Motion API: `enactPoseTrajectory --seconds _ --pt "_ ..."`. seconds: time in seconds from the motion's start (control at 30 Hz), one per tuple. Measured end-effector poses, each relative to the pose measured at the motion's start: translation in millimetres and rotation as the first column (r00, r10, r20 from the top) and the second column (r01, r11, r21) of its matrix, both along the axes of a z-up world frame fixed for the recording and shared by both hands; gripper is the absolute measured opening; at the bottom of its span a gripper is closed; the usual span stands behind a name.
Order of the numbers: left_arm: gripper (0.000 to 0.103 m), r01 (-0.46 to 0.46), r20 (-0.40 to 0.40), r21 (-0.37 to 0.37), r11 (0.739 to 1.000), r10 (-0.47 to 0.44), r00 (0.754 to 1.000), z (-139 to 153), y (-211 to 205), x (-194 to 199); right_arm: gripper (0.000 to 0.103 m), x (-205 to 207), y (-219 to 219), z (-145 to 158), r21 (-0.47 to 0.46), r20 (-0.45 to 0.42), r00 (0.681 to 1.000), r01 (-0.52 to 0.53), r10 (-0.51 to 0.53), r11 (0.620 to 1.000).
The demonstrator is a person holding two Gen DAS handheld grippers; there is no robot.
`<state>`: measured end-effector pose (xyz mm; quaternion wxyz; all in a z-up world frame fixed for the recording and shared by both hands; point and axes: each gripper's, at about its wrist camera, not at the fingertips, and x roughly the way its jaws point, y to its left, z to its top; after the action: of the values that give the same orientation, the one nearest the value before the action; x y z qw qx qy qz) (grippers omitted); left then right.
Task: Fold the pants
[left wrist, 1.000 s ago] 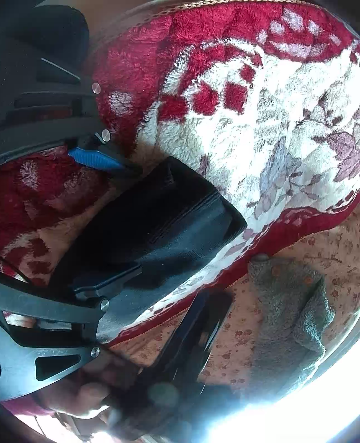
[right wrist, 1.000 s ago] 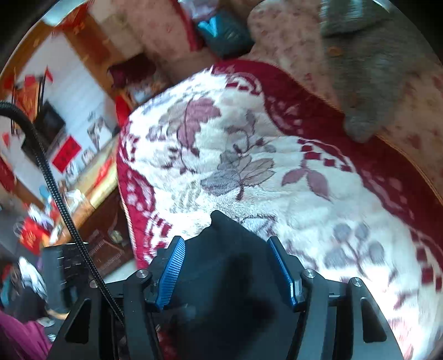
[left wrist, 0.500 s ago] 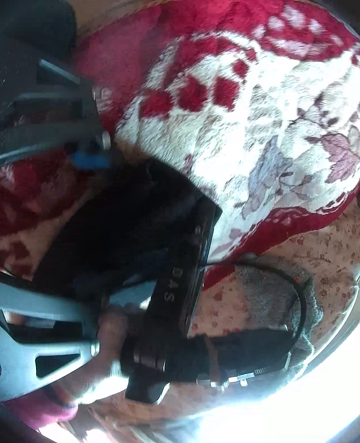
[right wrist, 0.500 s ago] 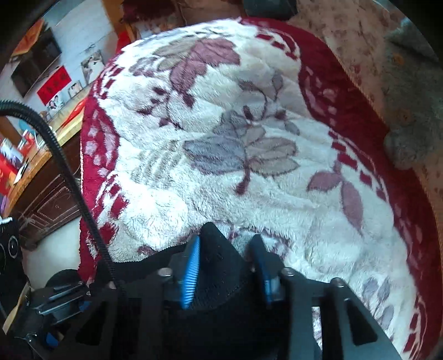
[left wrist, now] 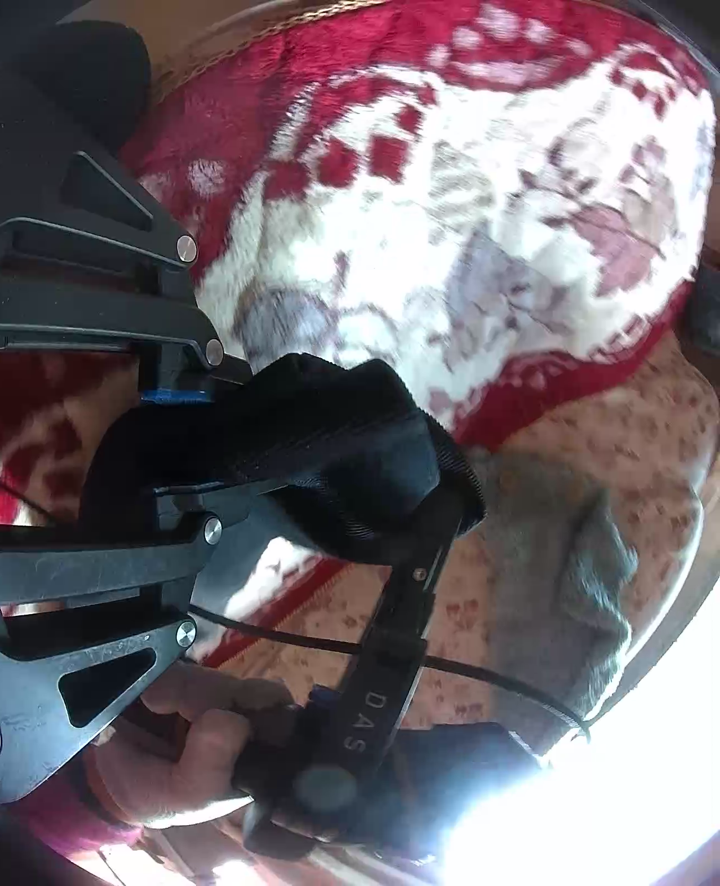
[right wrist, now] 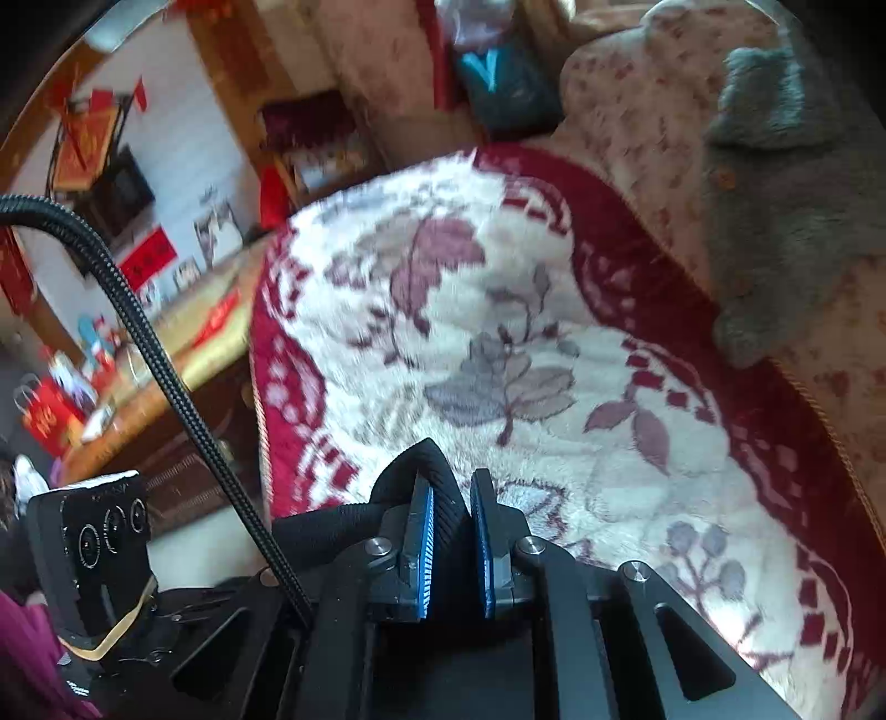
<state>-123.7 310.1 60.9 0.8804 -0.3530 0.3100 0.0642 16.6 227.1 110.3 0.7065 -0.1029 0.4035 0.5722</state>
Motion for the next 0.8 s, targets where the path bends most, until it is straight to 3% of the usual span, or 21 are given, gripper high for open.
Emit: enactPoseTrajectory --seconds 0.33,0.57,0.8 --pt "0.018 0.152 0.094 0.119 0.981 -0.164 0.982 65 -71 11 0.012 13 -112 54 0.2 -0.09 0.982 0.178 -0.163 0.963" --pt "0.018 0.315 0.113 0.206 0.927 -0.342 0.933 90 -155 29 0.012 15 -223 76 0.305 -0.149 0.942 0.332 -0.299 0.893" --pt "0.018 0.447 0.045 0.224 0.866 -0.467 0.883 79 -231 50 0.012 12 -322 53 0.311 -0.195 0.875 0.483 -0.442 0.819"
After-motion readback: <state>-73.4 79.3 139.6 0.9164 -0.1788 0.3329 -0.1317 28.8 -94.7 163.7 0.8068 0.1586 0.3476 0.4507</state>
